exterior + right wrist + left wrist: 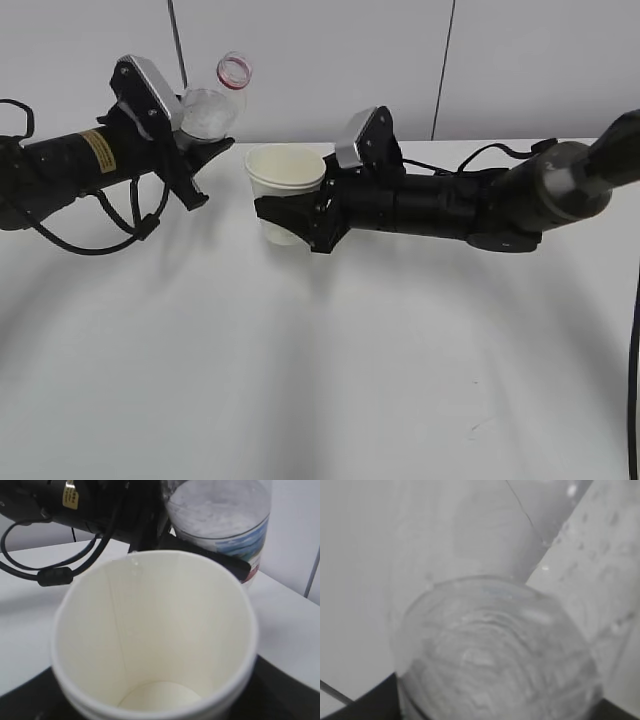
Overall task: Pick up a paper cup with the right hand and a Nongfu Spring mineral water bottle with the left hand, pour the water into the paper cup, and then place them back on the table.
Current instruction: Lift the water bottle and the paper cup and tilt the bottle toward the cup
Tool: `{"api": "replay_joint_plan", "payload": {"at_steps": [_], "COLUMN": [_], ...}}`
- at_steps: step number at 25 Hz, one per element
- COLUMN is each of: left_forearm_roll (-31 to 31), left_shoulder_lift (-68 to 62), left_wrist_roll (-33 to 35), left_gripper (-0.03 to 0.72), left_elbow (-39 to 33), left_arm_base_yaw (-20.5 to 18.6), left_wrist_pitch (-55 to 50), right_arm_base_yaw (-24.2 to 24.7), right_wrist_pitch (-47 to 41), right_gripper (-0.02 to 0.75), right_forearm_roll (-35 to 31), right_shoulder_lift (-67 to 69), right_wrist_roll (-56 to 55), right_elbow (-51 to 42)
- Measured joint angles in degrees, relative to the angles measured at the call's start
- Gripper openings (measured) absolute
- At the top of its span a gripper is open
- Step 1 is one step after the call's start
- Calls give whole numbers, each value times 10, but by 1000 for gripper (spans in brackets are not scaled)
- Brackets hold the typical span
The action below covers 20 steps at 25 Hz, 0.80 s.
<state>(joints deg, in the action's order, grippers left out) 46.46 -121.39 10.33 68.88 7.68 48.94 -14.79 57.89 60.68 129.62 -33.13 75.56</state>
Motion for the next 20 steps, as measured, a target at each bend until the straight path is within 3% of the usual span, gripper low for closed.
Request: {"api": "replay_joint_plan", "payload": {"at_steps": [7,20], "left_forearm_roll": [1,-28], "left_shoulder_lift": [0,0], "left_wrist_roll": [92,190], "left_gripper": [365,363], "left_elbow": [0,0], "left_arm_base_yaw": [0,0], "left_wrist_pitch": [1,-8], "right_arm_base_yaw": [0,0], "right_wrist_pitch": [-5,8], "right_gripper": [482,482], "right_forearm_roll": [0,14], "right_shoulder_lift": [7,7], "right_wrist_roll": [0,13], "right_elbow": [3,3]}}
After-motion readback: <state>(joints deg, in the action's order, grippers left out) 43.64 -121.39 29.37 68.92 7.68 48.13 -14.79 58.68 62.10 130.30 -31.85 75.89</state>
